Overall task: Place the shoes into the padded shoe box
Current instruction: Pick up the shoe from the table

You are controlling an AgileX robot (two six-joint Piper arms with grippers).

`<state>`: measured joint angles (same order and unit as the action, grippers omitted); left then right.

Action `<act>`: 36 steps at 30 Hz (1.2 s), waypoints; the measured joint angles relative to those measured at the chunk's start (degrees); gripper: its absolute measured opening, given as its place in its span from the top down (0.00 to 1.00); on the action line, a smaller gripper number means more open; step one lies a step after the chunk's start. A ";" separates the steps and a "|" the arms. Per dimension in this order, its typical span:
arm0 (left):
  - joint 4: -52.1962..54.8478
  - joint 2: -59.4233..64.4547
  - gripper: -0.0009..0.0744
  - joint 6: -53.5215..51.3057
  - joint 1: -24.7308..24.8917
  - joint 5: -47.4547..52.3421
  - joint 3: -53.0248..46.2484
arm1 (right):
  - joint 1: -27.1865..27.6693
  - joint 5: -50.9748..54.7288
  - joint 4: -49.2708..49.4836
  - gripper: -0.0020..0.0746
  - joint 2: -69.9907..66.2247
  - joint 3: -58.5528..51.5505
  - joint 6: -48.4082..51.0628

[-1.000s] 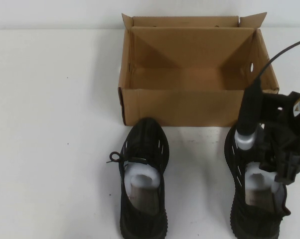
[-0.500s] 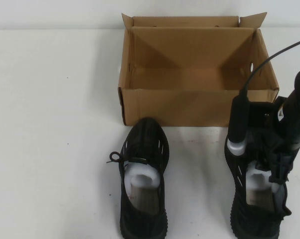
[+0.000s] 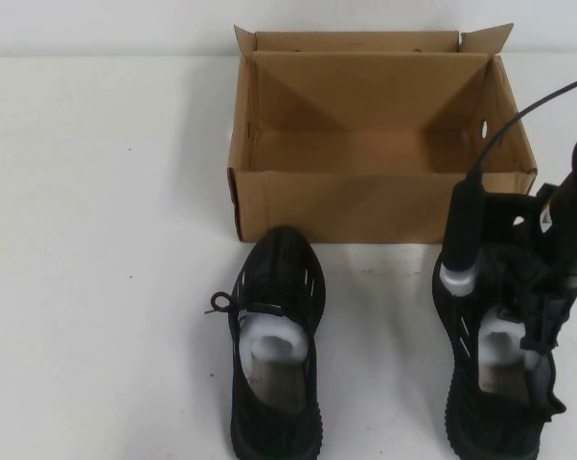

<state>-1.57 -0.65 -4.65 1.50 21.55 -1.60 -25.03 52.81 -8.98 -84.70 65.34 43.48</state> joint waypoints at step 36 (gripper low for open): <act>0.00 0.00 0.99 0.00 0.00 0.00 0.00 | 0.09 6.69 -0.14 0.98 1.54 0.00 -4.70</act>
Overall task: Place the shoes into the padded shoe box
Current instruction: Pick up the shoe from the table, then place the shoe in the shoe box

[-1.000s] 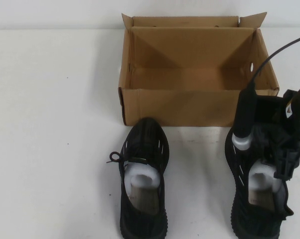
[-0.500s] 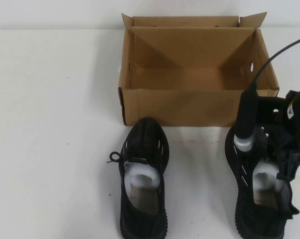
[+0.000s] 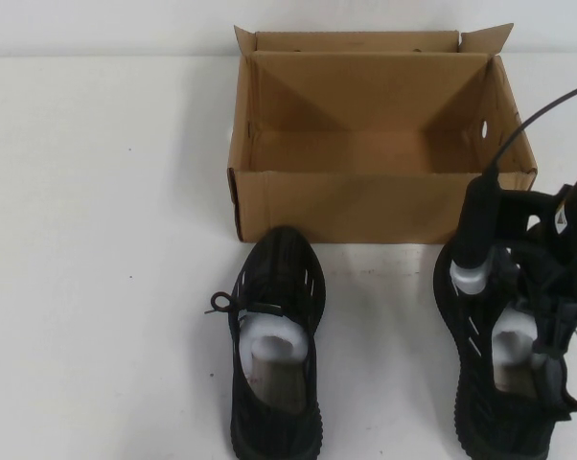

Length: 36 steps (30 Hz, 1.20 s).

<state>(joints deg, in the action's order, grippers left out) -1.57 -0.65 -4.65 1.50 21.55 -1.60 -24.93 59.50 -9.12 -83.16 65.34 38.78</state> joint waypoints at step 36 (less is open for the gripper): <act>0.00 0.00 0.99 0.00 0.00 0.00 0.00 | -0.11 -12.69 -7.81 0.98 5.08 19.69 -77.69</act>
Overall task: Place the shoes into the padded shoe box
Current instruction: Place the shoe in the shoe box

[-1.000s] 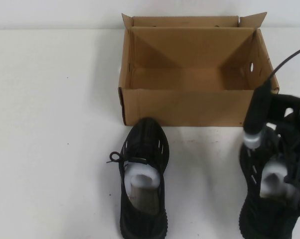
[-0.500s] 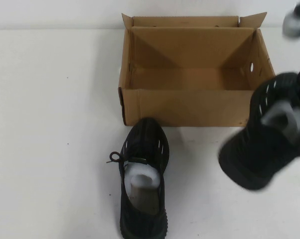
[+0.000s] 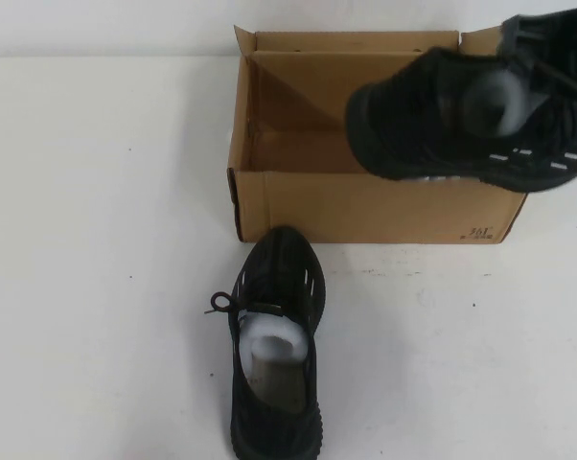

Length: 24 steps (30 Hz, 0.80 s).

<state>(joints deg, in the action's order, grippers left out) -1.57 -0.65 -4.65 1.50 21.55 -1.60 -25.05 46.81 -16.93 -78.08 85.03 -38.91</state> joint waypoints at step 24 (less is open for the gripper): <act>0.00 0.00 0.99 0.00 0.00 0.00 0.00 | 0.00 11.14 0.99 0.98 -28.27 37.00 5.71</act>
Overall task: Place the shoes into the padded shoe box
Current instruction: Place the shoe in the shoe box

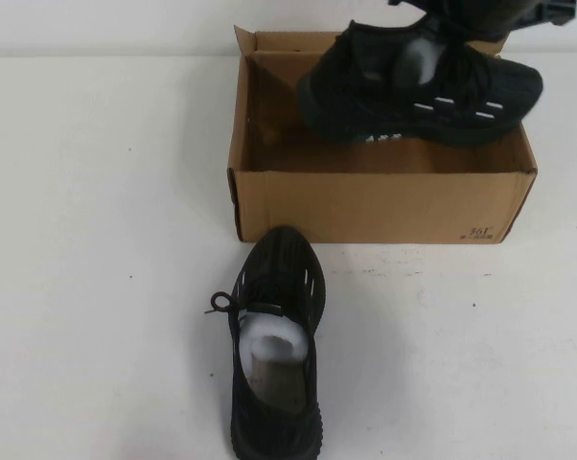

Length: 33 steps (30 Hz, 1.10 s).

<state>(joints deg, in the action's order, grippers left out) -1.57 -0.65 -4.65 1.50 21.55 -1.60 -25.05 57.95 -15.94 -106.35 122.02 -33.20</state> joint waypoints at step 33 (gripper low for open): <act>0.00 0.00 0.99 0.00 0.00 0.00 0.00 | 1.76 -7.20 -2.30 0.98 -20.61 16.53 1.05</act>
<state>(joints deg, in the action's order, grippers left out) -1.57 -0.65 -4.65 1.50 21.55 -1.60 -23.29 50.75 -18.24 -126.96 138.56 -32.15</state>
